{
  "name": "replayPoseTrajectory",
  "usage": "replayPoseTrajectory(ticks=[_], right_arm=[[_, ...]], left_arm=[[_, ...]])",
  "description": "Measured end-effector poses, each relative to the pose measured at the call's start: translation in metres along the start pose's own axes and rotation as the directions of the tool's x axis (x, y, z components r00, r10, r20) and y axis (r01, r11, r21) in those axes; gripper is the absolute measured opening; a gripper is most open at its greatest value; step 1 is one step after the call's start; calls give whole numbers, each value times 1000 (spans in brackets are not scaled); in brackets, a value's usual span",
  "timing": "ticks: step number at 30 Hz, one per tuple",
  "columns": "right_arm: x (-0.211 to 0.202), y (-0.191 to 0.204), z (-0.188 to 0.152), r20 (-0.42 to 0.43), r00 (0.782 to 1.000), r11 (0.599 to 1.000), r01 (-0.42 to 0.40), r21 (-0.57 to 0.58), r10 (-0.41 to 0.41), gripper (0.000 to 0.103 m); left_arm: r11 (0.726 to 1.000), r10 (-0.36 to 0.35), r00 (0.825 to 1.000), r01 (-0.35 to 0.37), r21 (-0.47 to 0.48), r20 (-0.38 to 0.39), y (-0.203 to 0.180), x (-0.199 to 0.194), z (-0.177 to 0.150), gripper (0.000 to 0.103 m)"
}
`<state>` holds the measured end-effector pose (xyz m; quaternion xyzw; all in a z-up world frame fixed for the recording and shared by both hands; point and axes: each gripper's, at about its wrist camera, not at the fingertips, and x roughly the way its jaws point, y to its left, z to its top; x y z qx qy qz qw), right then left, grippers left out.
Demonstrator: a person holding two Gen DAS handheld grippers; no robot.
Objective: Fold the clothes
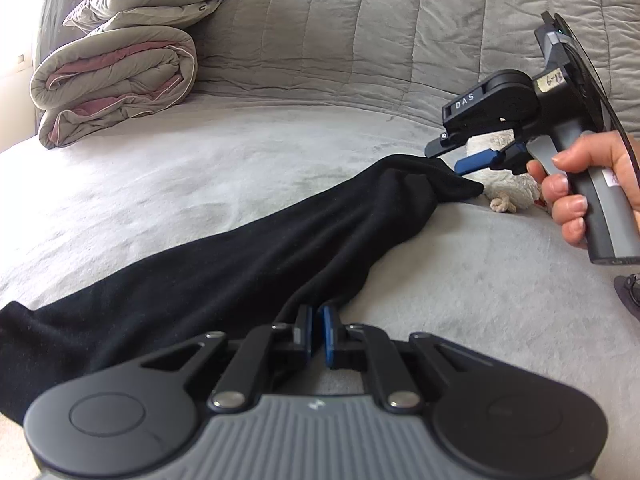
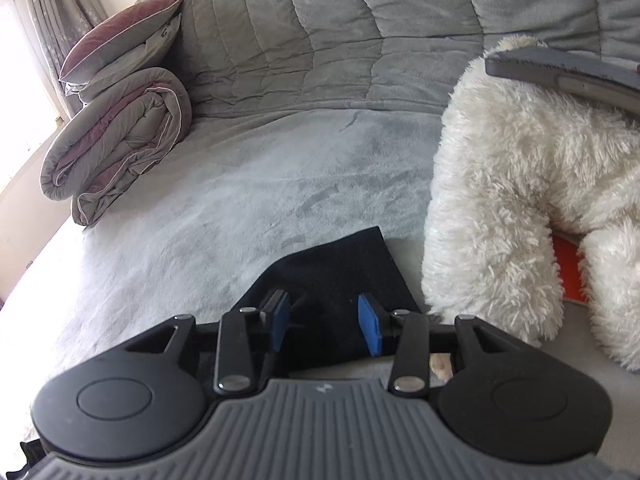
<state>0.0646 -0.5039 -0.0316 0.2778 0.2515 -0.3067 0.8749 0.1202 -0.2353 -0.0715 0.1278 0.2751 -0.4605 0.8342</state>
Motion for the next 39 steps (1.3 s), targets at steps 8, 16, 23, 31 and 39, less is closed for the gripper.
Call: replayPoseTrajectory(ticks=[8,16,23,31,39], right_arm=[[51,-5,17,-23,988,987,149,-55,-150,45],[63,20,13,80,980,938,200,-282,-185,9],[75,23,34,163,968,920,237,-313,-193,9],[100,31,15,148,953,867,302,-396,-264,28],[52,37,1,163,974,935,202,-291,-159,64]], left_arm=[[1000,-8,1000,8,-9,3,0,-1,0,5],[998,-34,998,37,-47,57,3,-8,4,3],[991,-108,993,111,-80,35,5,-5,2,4],[990,-143,990,143,1,-2,-9,-3,-2,37],[991,-128,992,129,-40,7,-4,-2,-1,38]])
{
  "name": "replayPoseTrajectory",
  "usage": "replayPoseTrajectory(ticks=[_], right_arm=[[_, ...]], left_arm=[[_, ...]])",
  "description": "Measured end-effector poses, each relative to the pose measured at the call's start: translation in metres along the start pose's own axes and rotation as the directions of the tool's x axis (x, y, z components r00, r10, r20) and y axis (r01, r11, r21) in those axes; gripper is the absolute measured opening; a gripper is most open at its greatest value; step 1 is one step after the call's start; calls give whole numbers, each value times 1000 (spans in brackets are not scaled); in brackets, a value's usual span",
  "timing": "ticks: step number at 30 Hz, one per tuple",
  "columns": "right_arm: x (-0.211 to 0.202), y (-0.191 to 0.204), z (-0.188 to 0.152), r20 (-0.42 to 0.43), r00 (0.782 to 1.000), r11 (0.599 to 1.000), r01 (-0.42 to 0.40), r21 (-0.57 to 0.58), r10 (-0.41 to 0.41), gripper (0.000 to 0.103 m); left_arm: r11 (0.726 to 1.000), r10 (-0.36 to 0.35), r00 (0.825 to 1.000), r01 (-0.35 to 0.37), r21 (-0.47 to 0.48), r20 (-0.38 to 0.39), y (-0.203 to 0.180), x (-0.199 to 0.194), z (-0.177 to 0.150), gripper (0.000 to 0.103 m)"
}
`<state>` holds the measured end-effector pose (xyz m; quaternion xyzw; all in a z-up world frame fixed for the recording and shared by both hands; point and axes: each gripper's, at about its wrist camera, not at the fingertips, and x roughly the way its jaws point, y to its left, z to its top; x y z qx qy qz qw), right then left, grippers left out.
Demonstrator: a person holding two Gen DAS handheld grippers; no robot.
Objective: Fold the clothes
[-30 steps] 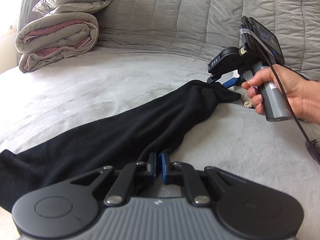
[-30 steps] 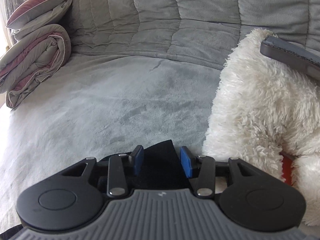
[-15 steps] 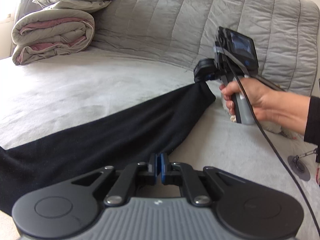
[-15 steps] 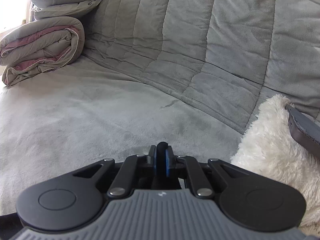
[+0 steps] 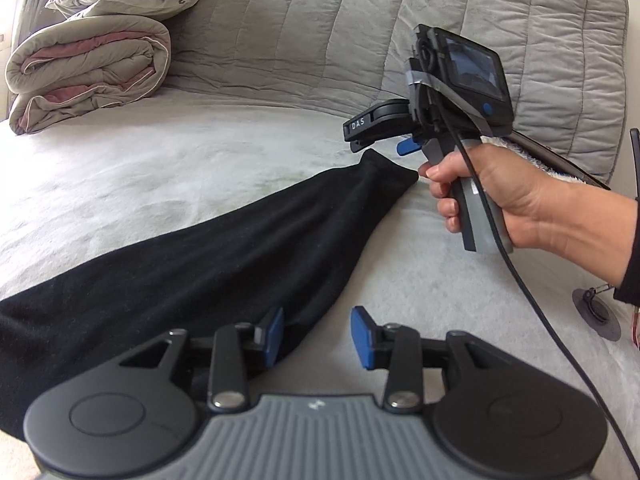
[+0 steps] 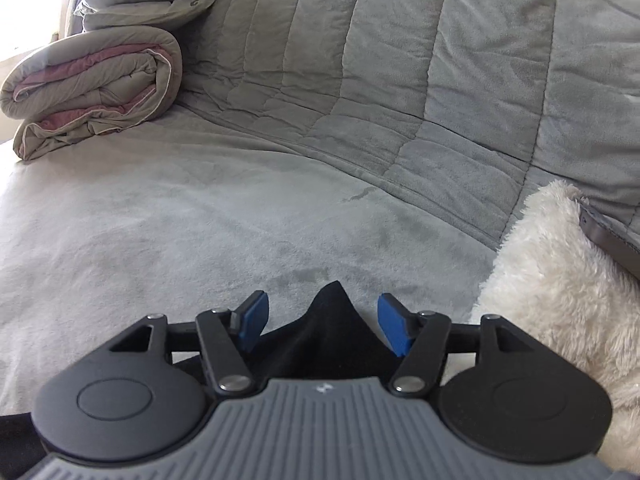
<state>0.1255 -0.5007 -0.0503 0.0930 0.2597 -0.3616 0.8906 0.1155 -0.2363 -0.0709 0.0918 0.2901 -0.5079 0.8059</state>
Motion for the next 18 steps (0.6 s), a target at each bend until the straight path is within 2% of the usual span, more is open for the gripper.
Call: replayPoseTrajectory(ticks=[4,10,11,12,14,18], right_arm=[[-21,-3,-15,-31,999,997,-37,74,39,64],[-41,-24,-41,-41,998,977,-43,208,52,64],[-43,-30,-46,-50,997,969,-40,242,53,62],[-44,-35,-50,-53,997,960,-37,276,54,53],[-45,-40,-52,-40,998,952,-42,305,57,47],[-37,-41,-48,-29,998,943,-34,331,47,46]], left_arm=[[1000,4,1000,-4,8,-6,0,2,0,39],[1000,0,1000,0,6,-6,0,2,-1,41],[1000,-1,1000,1,4,-6,1,2,-1,41],[1000,-2,1000,2,4,-6,1,2,-1,41],[1000,-1,1000,1,4,-5,0,2,0,41],[1000,3,1000,-3,9,-5,-1,2,-1,39]])
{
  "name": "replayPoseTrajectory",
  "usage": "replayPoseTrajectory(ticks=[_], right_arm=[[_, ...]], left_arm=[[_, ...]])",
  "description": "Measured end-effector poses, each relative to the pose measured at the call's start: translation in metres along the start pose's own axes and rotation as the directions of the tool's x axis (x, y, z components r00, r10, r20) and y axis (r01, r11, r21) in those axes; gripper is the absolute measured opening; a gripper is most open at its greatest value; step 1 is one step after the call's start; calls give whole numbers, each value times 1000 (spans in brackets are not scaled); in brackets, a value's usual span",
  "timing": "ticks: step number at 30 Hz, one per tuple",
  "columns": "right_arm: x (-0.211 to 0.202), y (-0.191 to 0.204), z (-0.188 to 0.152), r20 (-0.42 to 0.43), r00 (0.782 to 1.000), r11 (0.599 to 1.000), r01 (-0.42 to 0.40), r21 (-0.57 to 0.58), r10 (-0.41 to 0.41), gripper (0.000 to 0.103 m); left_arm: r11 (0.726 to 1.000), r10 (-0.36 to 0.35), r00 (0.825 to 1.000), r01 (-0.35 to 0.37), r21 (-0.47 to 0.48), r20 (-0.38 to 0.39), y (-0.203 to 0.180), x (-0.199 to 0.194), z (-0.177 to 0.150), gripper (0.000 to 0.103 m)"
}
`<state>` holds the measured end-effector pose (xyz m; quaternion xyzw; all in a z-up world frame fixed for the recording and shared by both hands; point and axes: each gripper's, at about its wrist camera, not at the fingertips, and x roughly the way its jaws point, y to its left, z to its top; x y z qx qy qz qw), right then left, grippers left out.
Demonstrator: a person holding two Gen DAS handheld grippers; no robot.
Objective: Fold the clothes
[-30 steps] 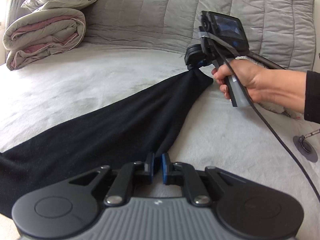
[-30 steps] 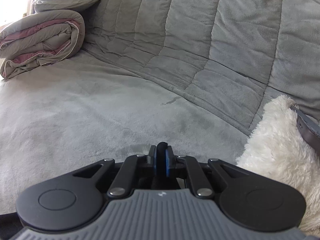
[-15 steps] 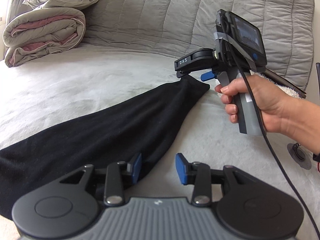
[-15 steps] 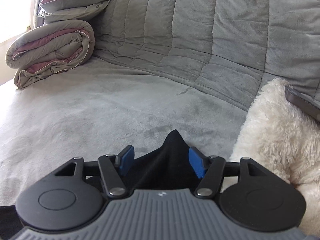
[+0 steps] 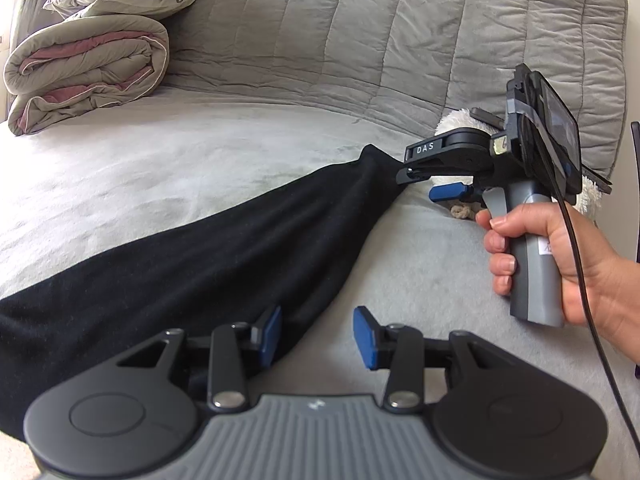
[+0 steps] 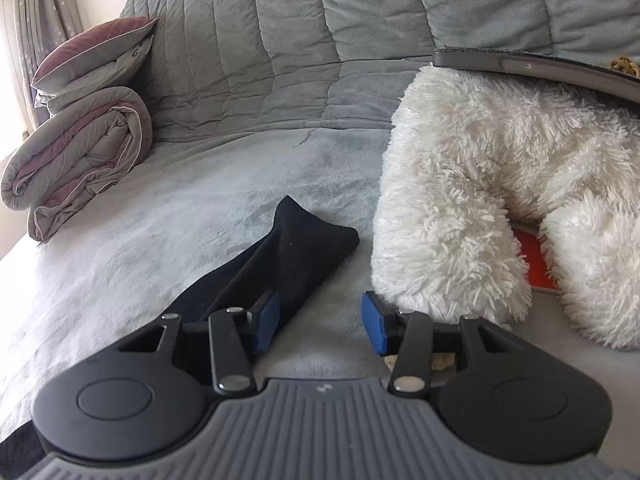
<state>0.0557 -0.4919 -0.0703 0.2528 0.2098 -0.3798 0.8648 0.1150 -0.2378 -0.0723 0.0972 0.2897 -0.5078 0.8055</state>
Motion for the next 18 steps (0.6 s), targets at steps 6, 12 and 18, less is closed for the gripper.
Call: replayPoseTrajectory(ticks=[6,12,18], right_arm=[[20,21,2,11,999,993,43,-110,-42,7],[10,26,-2,99,986,963,150,-222,-131,3],[17,27,1,45,986,952,168,-256,-162,15]], left_arm=[[999,32,999,-32,5,-6,-2,2,1,29],[1000,-2,1000,3,-19,22,4,-4,2,2],[1000,-17,1000,17,-4,-10,1,1,1,11]])
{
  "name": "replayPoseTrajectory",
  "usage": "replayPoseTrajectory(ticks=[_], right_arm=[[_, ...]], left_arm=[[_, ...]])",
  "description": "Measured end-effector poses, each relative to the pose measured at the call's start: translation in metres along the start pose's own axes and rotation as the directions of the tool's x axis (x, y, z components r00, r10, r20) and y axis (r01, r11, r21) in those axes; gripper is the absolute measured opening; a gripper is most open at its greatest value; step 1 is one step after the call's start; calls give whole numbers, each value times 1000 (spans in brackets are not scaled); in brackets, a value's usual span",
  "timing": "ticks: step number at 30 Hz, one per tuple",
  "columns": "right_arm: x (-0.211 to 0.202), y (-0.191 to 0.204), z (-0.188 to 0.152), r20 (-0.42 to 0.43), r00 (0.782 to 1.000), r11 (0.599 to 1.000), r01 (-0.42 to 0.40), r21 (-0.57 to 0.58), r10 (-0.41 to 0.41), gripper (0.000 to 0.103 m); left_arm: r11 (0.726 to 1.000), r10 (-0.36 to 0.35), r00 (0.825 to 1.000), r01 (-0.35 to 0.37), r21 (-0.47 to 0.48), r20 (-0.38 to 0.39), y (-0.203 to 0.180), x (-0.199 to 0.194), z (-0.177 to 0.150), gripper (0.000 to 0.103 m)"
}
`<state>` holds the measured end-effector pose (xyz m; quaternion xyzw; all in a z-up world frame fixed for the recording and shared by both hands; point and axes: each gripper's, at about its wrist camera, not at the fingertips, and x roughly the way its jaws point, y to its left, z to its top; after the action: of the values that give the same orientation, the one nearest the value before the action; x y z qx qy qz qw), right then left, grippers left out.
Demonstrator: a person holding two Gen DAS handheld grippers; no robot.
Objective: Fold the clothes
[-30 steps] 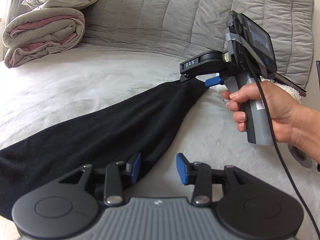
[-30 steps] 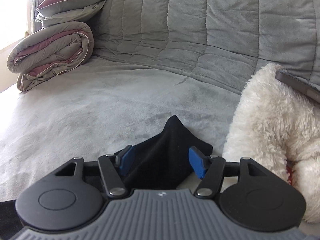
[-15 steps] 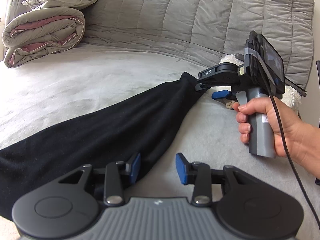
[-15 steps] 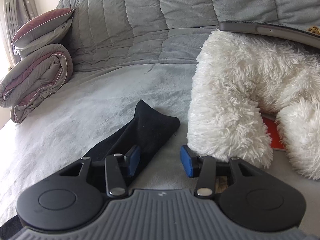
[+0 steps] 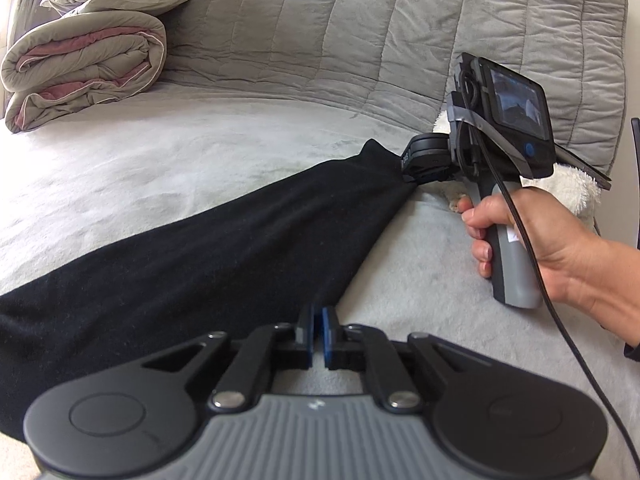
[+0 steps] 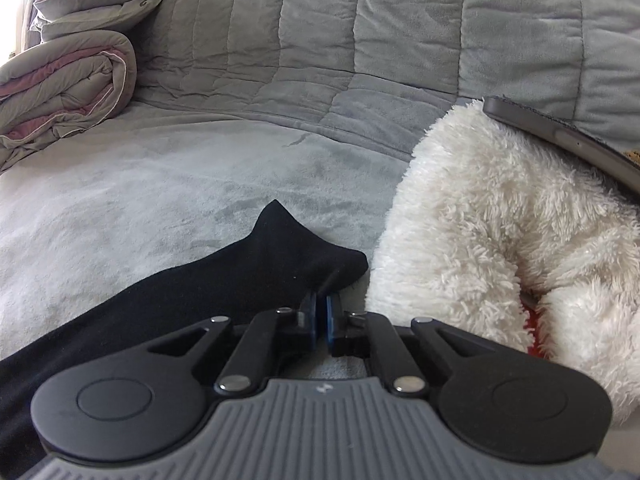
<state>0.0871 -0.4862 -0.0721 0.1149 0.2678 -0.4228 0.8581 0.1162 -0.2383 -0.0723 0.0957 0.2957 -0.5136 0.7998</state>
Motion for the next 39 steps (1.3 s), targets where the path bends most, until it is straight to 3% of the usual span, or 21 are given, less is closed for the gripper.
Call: replayPoseTrajectory(ticks=[1,2,3,4,7,9,14,22,26,31,39], right_arm=[[-1,0,1,0,1000,1000,-6,1,6,18],[-3,-2,1,-2,1000,1000,-12,9,12,26],[-4,-4,1,-3,1000,1000,-18,20,18,45],[-7,-6,1,-3,999,999,-33,29,33,51],[-17,-4,2,-2,999,998,-54,32,54,54],[-26,-2,4,0,997,997,-72,28,72,54],[-51,12,12,13,992,991,-129,21,129,55],[-99,46,14,32,976,976,-217,25,216,58],[-126,71,6,28,964,964,-264,7,264,59],[-157,105,-6,22,945,946,-325,-10,325,59],[-201,162,-28,12,914,911,-404,-76,406,60]], left_arm=[[1000,-8,1000,8,-4,4,0,-1,0,15],[1000,-12,1000,12,-8,8,0,-1,1,26],[1000,-6,1000,6,-11,14,0,-3,2,39],[1000,2,1000,-1,-12,22,-1,-4,3,43],[999,48,997,-46,-26,54,-1,-13,9,51],[995,97,992,-93,-44,77,2,-22,11,63],[953,277,957,-262,-153,87,20,-54,17,68],[837,512,858,-489,-245,37,52,-132,2,71],[753,616,787,-601,-270,-33,68,-178,-14,72],[670,699,710,-691,-273,-81,85,-235,-41,76],[552,772,617,-770,-320,-152,121,-316,-88,78]])
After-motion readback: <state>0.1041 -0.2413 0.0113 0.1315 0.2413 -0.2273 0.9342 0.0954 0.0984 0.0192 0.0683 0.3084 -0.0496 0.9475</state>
